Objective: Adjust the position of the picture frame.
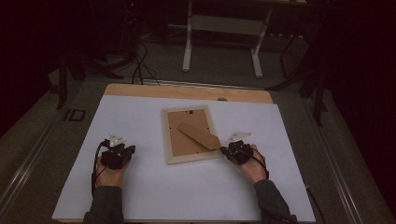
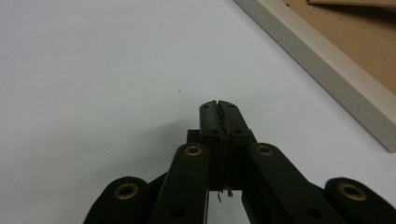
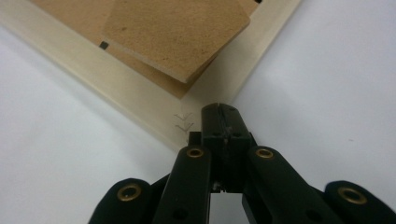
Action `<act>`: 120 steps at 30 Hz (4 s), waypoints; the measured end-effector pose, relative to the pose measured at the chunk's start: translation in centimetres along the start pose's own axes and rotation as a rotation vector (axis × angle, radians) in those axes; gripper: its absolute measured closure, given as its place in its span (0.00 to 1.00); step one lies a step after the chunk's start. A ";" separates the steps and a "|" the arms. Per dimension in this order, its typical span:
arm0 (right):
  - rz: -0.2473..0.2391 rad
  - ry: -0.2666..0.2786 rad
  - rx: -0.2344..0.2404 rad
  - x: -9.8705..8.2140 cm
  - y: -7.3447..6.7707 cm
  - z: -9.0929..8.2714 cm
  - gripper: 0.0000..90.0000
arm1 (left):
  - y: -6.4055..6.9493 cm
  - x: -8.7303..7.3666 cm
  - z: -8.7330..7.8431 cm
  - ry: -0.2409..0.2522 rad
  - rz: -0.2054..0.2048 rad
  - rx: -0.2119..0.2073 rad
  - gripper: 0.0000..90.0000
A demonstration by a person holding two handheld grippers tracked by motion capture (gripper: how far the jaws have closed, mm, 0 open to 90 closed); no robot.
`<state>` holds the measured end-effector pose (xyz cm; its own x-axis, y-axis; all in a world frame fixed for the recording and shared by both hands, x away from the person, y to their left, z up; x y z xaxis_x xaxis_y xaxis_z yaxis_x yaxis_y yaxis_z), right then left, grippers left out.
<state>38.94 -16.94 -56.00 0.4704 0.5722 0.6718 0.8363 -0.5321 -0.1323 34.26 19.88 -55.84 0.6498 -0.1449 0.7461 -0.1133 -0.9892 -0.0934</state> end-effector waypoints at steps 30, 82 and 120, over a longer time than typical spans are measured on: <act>-0.101 -0.008 0.183 1.7 -6.3 3.0 1.00 | 0.6 0.1 0.0 0.007 0.025 -0.022 1.00; 0.006 0.129 0.025 7.6 -0.2 4.3 1.00 | 3.2 -0.2 1.2 -0.016 0.114 -0.029 1.00; 0.052 0.048 -0.033 9.0 2.2 7.9 1.00 | 5.8 -0.3 1.7 -0.025 0.185 -0.015 1.00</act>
<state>47.23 -7.98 -55.98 0.4980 0.5133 0.6989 0.8010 -0.5811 -0.1439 34.71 14.19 -57.78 0.6355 -0.3251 0.7003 -0.2438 -0.9451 -0.2176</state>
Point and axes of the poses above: each handheld gripper's, and its own axes: z roughly forward along the jaws, x roughly out of its top, y roughly to its right, the point moved 6 cm from there along z, roughly forward along the jaws, and after that the axes turned 15 degrees about x, right-handed, at the moved point
